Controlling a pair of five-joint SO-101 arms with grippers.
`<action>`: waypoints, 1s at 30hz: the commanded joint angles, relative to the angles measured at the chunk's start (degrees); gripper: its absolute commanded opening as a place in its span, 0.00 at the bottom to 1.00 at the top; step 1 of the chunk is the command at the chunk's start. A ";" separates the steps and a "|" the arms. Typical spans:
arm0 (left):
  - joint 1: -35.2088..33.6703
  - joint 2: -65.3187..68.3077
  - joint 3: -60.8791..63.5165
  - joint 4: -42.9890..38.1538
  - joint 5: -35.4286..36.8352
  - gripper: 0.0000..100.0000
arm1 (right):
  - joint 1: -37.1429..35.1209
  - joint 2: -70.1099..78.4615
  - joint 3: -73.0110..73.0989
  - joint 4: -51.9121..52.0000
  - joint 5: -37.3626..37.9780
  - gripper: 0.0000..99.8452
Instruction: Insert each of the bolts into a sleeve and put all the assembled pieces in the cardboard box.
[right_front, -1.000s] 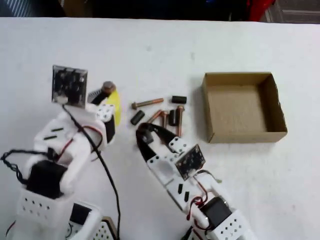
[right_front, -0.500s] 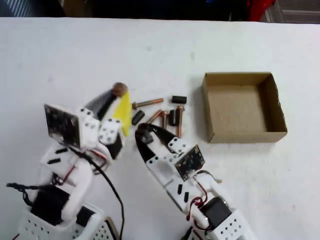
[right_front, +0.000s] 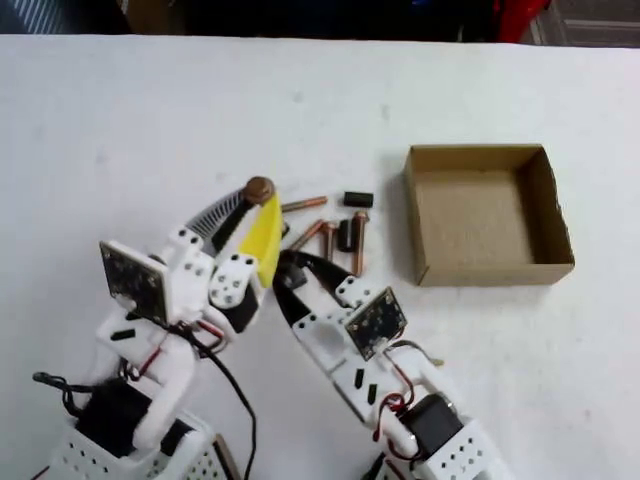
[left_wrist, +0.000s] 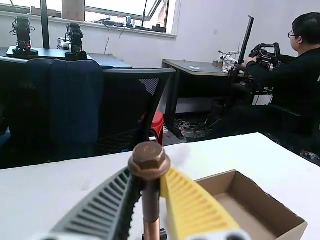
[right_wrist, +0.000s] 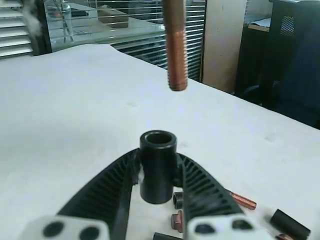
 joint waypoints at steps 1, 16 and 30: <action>0.66 -1.19 -0.70 -1.76 -0.18 0.02 | -0.13 -0.57 0.53 0.13 0.35 0.02; 0.66 -3.82 -3.34 7.30 4.75 0.02 | -0.13 -0.31 0.53 0.22 0.70 0.02; 2.24 -3.91 -3.34 10.73 4.84 0.02 | -0.13 -0.31 0.53 0.22 0.70 0.02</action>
